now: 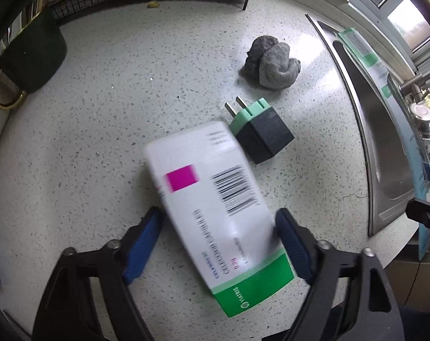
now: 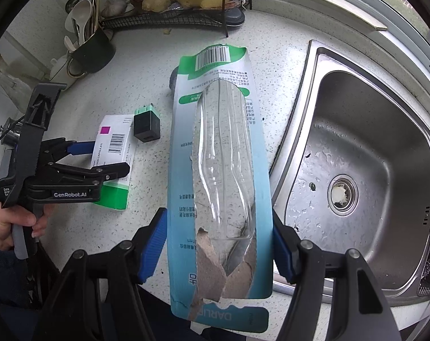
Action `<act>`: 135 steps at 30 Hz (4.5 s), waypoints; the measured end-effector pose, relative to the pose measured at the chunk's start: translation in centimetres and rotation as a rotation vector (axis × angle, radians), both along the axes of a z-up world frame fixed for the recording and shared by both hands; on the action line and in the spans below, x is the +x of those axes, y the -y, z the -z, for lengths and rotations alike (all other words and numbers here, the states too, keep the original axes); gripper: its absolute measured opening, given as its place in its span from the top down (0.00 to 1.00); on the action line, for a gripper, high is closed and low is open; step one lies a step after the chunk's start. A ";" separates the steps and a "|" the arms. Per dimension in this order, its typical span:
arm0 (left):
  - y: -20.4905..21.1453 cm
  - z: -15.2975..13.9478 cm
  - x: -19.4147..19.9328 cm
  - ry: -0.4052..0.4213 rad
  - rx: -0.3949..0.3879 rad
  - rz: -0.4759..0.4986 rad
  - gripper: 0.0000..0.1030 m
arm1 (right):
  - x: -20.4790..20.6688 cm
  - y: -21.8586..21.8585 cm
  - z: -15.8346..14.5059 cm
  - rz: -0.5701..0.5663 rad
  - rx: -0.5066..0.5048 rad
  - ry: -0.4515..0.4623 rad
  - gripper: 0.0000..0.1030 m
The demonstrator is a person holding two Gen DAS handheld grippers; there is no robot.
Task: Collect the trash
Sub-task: 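Carry the bottle package and medicine box down over the red bin, then open both tools to drop the package and box into the bin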
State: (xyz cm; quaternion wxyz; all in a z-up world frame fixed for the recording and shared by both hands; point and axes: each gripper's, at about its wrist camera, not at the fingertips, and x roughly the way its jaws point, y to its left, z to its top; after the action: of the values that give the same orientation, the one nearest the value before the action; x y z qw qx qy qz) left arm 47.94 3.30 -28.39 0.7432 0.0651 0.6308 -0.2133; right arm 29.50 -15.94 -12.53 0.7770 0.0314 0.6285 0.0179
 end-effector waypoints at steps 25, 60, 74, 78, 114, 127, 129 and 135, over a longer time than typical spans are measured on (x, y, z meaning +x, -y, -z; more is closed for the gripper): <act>0.5 -9.5 -8.8 0.125 -0.002 0.065 0.37 | -5.1 0.7 -3.2 -0.052 0.036 0.110 0.38; 7.7 -10.4 -38.8 0.140 -0.017 -0.087 0.37 | -27.2 4.0 -3.2 -0.247 0.122 0.123 0.38; 6.1 -1.3 -39.6 0.002 0.033 -0.121 0.37 | -27.6 0.2 6.3 -0.285 0.159 -0.064 0.38; 6.1 2.5 -39.5 -0.041 0.044 -0.114 0.37 | -27.4 -0.4 9.9 -0.292 0.164 -0.110 0.38; 10.7 46.9 -32.6 -0.292 -0.007 0.007 0.36 | -20.3 0.9 51.4 -0.212 0.097 -0.452 0.38; 10.1 46.2 -31.4 -0.294 0.010 0.042 0.22 | -20.2 1.7 50.3 -0.193 0.158 -0.409 0.14; 9.8 45.7 -31.5 -0.291 0.010 0.039 0.22 | -20.3 1.7 49.8 -0.186 0.159 -0.402 0.14; 9.6 40.1 -32.4 -0.258 -0.040 0.063 0.18 | -20.7 1.6 45.6 -0.179 0.140 -0.337 0.12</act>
State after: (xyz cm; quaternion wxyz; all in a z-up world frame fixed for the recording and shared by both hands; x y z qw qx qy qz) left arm 15.56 -6.32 -68.44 0.6498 0.0419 0.7145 -0.2559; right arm 8.78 -17.59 -58.17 0.6521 0.0321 0.7470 0.1250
